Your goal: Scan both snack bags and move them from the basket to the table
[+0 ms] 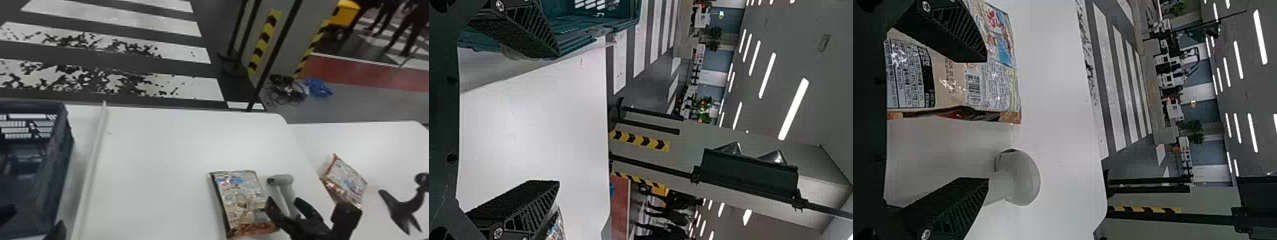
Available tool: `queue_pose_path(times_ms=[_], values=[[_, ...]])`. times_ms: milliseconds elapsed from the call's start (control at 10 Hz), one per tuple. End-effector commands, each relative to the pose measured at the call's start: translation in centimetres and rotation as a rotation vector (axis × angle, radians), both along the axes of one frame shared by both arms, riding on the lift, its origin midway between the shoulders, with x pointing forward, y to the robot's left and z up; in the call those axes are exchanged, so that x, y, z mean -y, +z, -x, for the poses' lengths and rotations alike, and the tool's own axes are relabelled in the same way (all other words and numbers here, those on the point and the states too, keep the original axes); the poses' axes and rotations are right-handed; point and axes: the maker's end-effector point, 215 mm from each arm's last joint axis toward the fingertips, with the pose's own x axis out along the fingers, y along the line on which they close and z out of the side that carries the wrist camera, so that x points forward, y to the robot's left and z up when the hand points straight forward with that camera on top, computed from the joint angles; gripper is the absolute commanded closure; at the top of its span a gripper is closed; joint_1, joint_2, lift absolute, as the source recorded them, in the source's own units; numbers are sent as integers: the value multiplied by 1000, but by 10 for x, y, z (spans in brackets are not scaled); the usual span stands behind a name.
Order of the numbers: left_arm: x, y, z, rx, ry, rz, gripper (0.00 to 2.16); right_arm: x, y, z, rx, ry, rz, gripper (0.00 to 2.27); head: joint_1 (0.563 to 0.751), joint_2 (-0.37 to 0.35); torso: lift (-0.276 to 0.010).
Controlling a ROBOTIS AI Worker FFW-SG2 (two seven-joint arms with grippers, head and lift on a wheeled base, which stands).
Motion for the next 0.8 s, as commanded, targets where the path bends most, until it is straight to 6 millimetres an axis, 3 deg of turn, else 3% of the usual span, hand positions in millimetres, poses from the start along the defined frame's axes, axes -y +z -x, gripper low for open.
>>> queue_pose_path(times_ms=[0,700], values=[[-2,-3,-4,-1,2,2,87,13,-6,-5,-9,-11,19,60,695,-333,-98],[-12,-9,-7,-11,12,-5,87,67,-17,-39,-34,48,66,60,695,-350,-98]])
